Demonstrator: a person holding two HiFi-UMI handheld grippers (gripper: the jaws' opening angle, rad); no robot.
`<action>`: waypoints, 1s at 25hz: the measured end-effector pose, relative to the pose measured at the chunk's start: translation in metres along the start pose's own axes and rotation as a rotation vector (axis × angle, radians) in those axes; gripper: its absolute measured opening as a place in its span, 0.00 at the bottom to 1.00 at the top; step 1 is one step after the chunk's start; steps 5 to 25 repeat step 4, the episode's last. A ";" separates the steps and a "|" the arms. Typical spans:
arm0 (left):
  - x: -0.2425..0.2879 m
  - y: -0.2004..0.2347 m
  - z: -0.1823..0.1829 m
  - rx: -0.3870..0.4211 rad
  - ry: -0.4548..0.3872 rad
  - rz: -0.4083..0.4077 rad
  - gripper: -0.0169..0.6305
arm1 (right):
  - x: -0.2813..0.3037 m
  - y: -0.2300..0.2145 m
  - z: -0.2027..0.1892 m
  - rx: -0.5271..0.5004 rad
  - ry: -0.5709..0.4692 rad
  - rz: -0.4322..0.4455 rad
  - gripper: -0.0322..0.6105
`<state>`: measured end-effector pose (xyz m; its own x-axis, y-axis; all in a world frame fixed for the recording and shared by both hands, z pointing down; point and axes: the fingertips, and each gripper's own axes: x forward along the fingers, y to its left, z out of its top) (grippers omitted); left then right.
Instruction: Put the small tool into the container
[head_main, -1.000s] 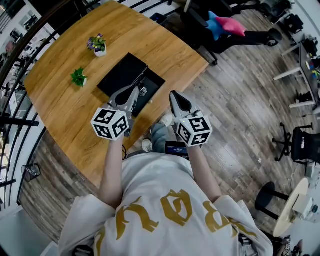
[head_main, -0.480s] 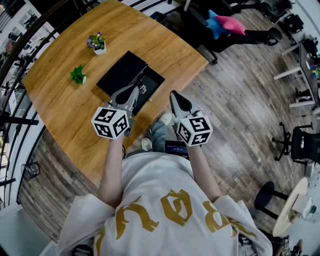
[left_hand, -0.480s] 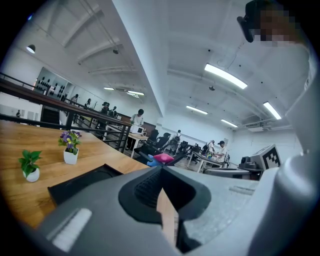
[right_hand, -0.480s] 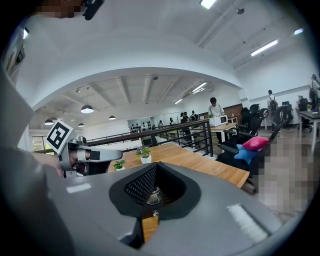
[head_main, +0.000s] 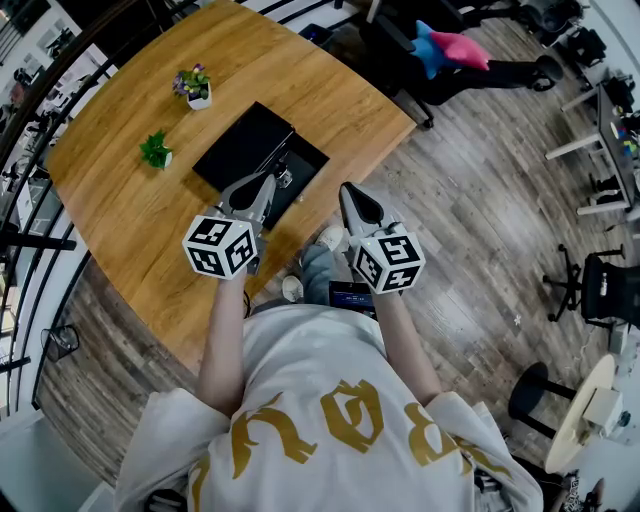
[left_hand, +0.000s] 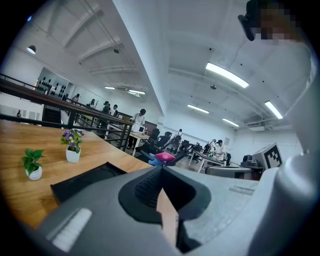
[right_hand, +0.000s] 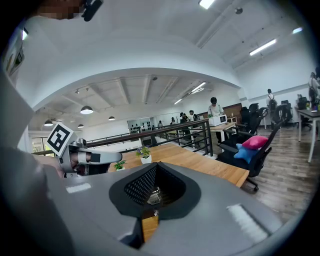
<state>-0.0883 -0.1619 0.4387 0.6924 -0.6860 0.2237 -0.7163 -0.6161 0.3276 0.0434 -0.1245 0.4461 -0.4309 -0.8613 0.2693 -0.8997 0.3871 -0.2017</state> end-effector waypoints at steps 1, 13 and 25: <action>0.000 0.001 0.000 0.000 0.000 0.002 0.03 | 0.000 0.000 0.000 0.001 0.000 0.000 0.09; -0.001 0.004 0.000 -0.002 -0.001 0.010 0.03 | 0.001 0.000 -0.002 0.005 0.002 0.001 0.09; -0.001 0.004 0.000 -0.002 -0.001 0.010 0.03 | 0.001 0.000 -0.002 0.005 0.002 0.001 0.09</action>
